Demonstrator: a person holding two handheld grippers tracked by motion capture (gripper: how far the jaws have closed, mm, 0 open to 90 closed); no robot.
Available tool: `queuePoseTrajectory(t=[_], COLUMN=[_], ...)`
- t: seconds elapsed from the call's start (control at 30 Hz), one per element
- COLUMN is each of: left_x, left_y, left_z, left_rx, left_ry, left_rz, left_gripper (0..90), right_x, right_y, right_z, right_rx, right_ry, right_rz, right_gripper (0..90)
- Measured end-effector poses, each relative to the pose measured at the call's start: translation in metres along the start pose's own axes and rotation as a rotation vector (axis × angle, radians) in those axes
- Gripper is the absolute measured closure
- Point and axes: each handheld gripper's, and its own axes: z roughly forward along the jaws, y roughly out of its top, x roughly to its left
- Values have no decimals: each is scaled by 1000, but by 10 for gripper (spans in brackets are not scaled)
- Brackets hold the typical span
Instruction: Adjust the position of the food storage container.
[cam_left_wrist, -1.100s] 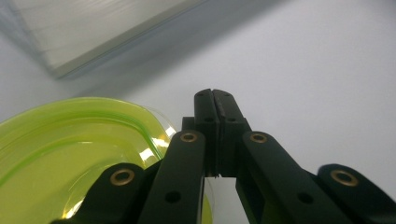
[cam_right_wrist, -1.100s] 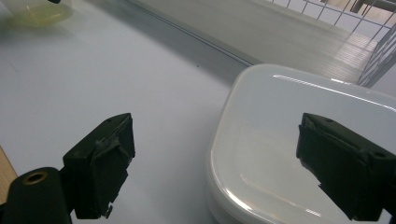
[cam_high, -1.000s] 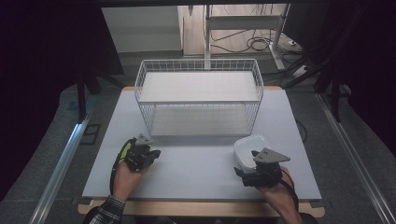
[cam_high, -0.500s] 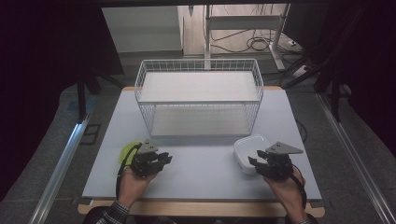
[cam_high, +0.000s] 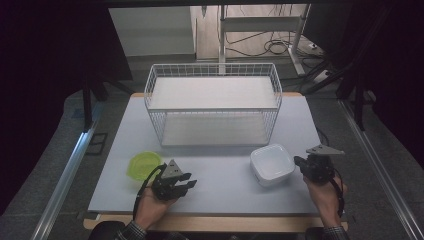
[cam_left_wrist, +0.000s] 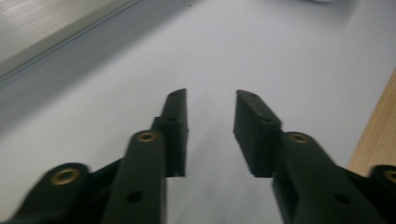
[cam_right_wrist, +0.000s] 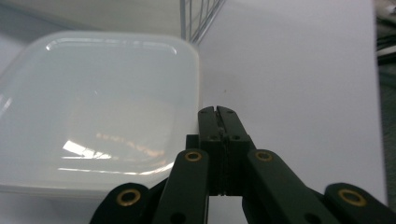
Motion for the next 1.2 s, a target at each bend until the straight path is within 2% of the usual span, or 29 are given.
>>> queuePoseTrajectory(t=[0.03, 0.17, 0.2, 0.27, 0.37, 0.43, 0.47, 0.5, 0.53, 0.57, 0.63, 0.7, 0.73, 0.77, 0.83, 0.87, 0.9, 1.03, 1.2], left_x=[0, 1, 3, 4, 6, 8, 9, 9, 10, 11, 13, 15, 17, 17, 19, 19, 20, 19, 16], left_y=[0, 0, 1, 1, 1, 1, 1, 1, 1, 2, 3, 4, 7, 7, 12, 15, 17, 26, 27], left_z=[0, 2, 2, 2, 3, 3, 3, 3, 3, 3, 5, 8, 13, 13, 18, 20, 22, 32, 42], left_rx=[4, 6, 5, 4, 1, 0, -3, -3, -5, -7, -9, -9, -10, -10, -17, -22, -28, -27, -3], left_ry=[-4, -16, -17, -19, -19, -19, -17, -17, -17, -16, -17, -20, -31, -31, -33, -37, -43, -50, -53], left_rz=[2, -12, -23, -30, -46, -54, -62, -62, -65, -69, -78, -90, -102, -102, -112, -116, -121, -121, -123], left_gripper=[669, 759, 796, 809, 839, 850, 863, 868, 873, 873, 883, 887, 893, 895, 896, 897, 897, 897, 897], right_x=[0, -2, -2, -1, 6, 13, 20, 20, 28, 28, 35, 36, 32, 32, 28, 29, 29, 44, 68], right_y=[0, 0, 0, 0, 2, 3, 4, 4, 5, 5, 7, 10, 13, 13, 15, 18, 18, 22, 25], right_z=[0, 4, 5, 6, 7, 9, 11, 11, 13, 13, 15, 18, 25, 25, 35, 45, 45, 50, 53], right_rx=[0, 8, 7, 6, 11, 16, 26, 26, 32, 32, 33, 35, 40, 40, 67, 84, 84, 97, 118], right_ry=[0, 16, 43, 61, 88, 116, 148, 148, 180, 180, 214, 205, 205, 205, 210, 228, 228, 248, 273], right_rz=[0, 3, 15, 17, -4, -13, -28, -28, -49, -49, -74, -78, -49, -49, -31, -37, -37, -64, -110], right_gripper=[898, 900, 900, 900, 900, 899, 899, 899, 899, 899, 899, 898, 897, 897, 897, 898, 898, 898, 898])
